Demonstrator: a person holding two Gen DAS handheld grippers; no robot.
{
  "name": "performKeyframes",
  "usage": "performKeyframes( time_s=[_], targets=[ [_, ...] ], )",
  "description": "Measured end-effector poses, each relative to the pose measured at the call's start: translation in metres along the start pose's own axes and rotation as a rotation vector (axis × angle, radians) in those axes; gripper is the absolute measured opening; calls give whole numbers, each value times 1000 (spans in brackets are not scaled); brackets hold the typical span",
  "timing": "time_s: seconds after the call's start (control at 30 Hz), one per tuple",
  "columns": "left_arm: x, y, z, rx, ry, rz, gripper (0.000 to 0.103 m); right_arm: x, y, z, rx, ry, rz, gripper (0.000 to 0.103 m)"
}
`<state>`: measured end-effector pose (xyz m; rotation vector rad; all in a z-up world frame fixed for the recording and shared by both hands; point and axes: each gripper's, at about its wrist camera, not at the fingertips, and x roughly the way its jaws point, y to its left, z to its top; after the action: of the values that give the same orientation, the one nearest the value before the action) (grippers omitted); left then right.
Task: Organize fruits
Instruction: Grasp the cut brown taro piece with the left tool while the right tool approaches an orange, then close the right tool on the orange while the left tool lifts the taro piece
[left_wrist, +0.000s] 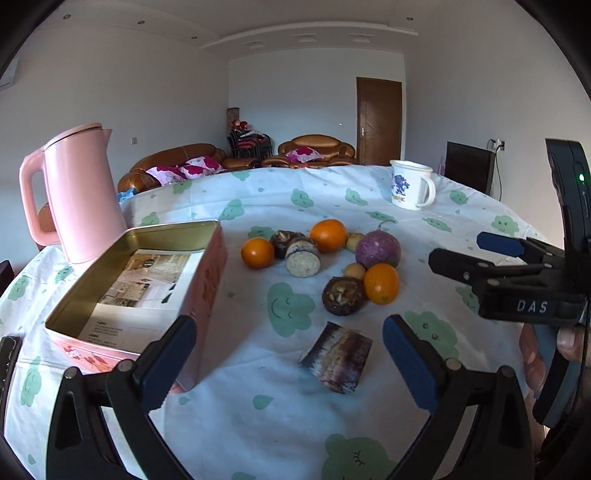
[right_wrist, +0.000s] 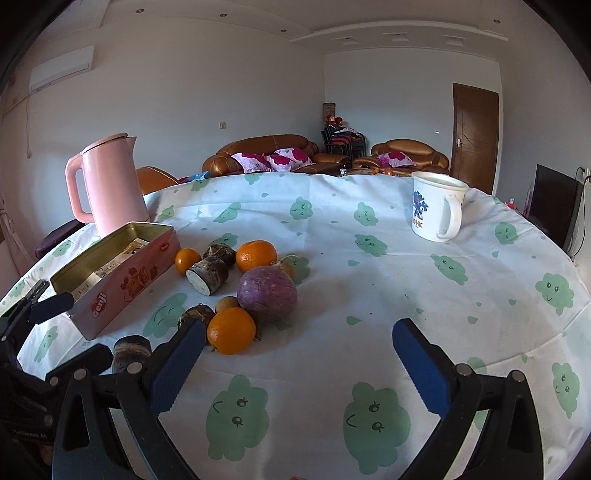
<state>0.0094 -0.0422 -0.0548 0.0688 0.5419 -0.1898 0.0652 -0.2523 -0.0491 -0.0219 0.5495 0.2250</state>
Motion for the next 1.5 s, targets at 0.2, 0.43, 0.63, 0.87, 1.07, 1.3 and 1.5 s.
performKeyframes(
  time_s=[0.2, 0.43, 0.63, 0.87, 1.07, 1.3, 1.5],
  targets=[
    [17, -15, -4, 42, 79, -65, 75, 3, 1, -2, 1, 7, 8, 102],
    [25, -13, -5, 33, 127, -153, 47, 16, 15, 2, -37, 50, 44, 96],
    [21, -5, -2, 6, 116, -165, 39, 37, 22, 3, -27, 133, 103, 67],
    [23, 8, 13, 2, 93, -131, 38, 49, 26, 6, -19, 187, 155, 58],
    [27, 6, 14, 13, 106, -135, 38, 61, 29, 3, -10, 244, 201, 58],
    [35, 15, 20, -20, 91, -124, 38, 62, 32, 1, -15, 251, 243, 42],
    [30, 18, 17, -34, 52, -107, 38, 52, 36, 0, -42, 198, 232, 42]
  ],
)
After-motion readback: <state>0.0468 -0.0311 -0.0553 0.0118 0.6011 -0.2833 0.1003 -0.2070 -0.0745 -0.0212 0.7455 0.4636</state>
